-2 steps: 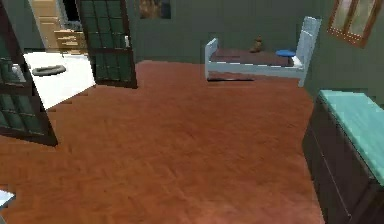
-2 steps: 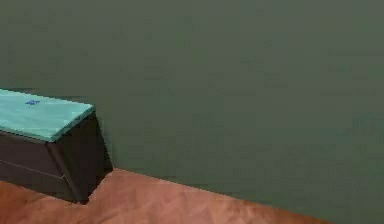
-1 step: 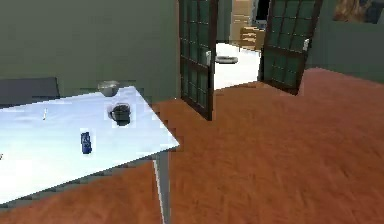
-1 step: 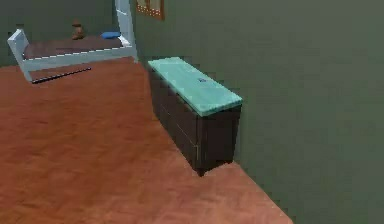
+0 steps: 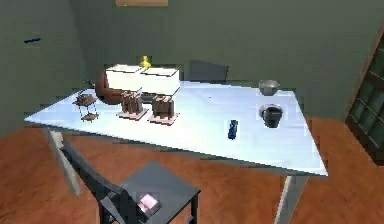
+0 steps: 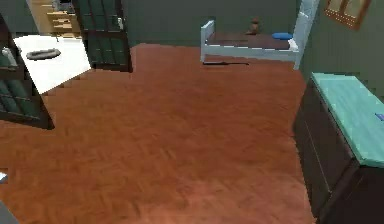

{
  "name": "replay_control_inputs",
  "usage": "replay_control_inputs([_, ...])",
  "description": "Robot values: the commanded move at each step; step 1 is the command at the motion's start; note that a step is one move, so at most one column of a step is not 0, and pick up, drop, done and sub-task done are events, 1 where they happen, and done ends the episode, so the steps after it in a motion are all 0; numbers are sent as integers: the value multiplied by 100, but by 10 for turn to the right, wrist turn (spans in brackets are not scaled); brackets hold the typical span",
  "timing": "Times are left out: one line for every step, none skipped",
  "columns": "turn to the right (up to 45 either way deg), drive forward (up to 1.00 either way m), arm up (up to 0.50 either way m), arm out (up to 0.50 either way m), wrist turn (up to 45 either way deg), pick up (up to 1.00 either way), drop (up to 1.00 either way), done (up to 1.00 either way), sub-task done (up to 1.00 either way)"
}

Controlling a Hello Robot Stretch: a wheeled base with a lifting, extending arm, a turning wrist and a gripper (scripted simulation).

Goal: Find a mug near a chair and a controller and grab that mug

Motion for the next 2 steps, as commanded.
replay_control_inputs([-450,0,0,0,0,0,0,0,0])
replay_control_inputs([-180,0,0,0,0,0,0,0,0])
